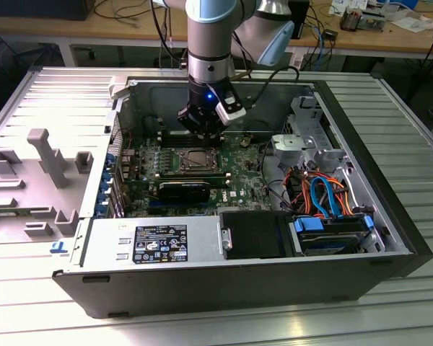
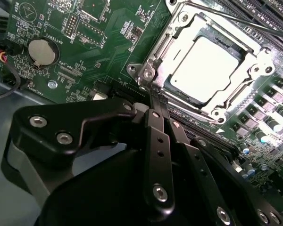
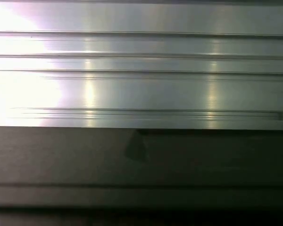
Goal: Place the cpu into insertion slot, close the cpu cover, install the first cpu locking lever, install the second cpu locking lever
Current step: 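Install the first cpu locking lever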
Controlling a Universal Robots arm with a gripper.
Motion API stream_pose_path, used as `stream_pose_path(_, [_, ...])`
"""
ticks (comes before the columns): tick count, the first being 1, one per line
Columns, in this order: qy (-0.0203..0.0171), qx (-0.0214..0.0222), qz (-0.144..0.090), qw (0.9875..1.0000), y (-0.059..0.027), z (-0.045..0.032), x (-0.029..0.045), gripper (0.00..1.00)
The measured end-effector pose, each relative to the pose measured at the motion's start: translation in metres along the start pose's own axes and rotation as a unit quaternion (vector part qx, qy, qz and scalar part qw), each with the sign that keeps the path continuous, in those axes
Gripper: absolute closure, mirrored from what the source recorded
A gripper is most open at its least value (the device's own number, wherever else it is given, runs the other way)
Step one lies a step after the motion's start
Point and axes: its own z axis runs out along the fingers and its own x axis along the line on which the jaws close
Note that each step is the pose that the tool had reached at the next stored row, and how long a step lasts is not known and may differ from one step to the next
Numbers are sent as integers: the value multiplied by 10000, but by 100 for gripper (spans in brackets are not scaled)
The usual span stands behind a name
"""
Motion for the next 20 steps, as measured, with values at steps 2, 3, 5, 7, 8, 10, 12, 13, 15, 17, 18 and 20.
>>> stream_pose_path(2, [0, 6, -1, 10000, 0, -16, -1, 89])
stream_pose_path(3, [-1, 15, -1, 10000, 0, -24, -1, 89])
stream_pose_path(5, [0, 36, -1, 10000, 0, -30, -2, 89])
stream_pose_path(7, [0, 38, -1, 10000, 0, -30, -3, 89])
stream_pose_path(8, [0, 37, -1, 10000, -2, -30, -3, 89])
stream_pose_path(10, [0, 38, 0, 10000, -5, -30, -2, 89])
stream_pose_path(12, [0, 38, -1, 10000, -11, -30, -3, 89])
stream_pose_path(13, [0, 38, -1, 10000, -15, -30, -3, 89])
stream_pose_path(15, [0, 38, -1, 10000, -32, -30, -2, 89])
stream_pose_path(17, [0, 37, -1, 10000, -44, -30, -2, 89])
stream_pose_path(18, [0, 37, 0, 10000, -44, -29, -2, 89])
stream_pose_path(20, [1, 40, -1, 10000, -45, -30, -2, 89])
